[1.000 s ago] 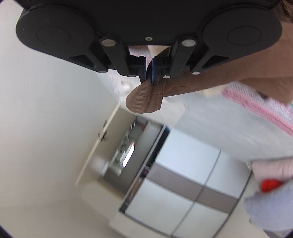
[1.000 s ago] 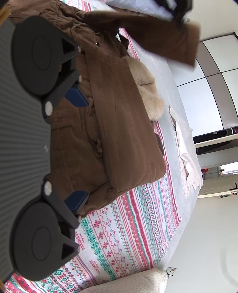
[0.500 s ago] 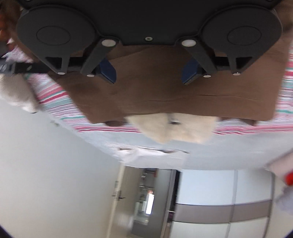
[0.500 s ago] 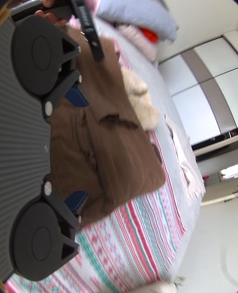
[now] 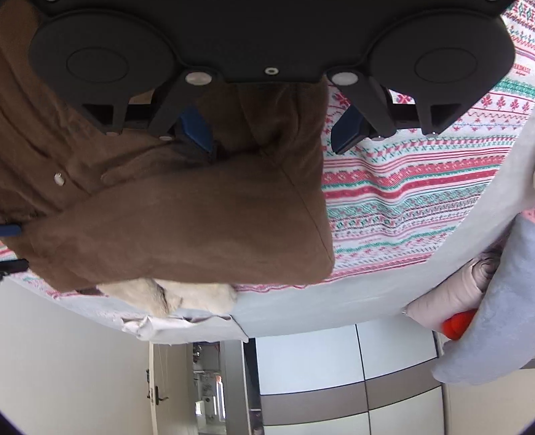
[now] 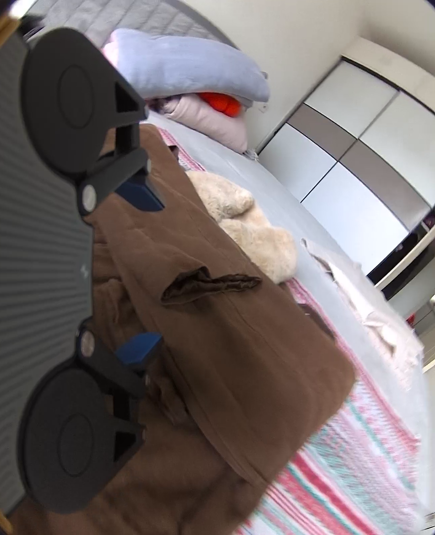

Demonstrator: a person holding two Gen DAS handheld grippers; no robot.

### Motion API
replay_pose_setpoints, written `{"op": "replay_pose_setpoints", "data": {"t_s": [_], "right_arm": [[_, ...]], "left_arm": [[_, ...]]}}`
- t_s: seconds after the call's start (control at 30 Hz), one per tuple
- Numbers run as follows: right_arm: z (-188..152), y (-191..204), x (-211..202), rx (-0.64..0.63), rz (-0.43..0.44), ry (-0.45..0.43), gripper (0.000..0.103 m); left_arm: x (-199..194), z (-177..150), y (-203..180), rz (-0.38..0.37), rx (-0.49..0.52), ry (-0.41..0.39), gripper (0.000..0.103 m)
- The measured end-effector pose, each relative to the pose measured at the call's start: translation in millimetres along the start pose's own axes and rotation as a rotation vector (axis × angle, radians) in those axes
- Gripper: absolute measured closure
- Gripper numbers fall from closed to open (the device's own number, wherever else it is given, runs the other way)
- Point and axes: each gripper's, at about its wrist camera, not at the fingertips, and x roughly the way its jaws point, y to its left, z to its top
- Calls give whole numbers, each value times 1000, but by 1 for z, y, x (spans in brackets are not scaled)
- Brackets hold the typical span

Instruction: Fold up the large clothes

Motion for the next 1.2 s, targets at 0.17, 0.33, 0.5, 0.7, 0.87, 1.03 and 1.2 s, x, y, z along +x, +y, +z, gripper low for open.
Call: {"op": "replay_pose_setpoints", "data": {"t_s": [0.17, 0.33, 0.5, 0.7, 0.87, 1.03, 1.2], "right_arm": [[-12, 14, 20, -110, -66, -12, 80], [-18, 40, 1, -216, 24, -63, 92], [-35, 52, 17, -316, -45, 27, 93], [-49, 60, 30, -417, -166, 102, 91], [-40, 63, 11, -385, -152, 117, 57], [-33, 77, -8, -394, -127, -40, 57], [-39, 92, 1, -479, -47, -158, 64]], "left_arm": [[19, 0, -11, 109, 55, -6, 39], [14, 6, -6, 197, 0, -56, 82], [15, -4, 19, 212, -129, 9, 83], [15, 3, 35, 134, -204, 168, 73], [-22, 24, 52, 123, -263, 114, 51], [-30, 59, 45, 189, -180, -71, 51], [20, 85, 9, 150, 36, -150, 61]]}}
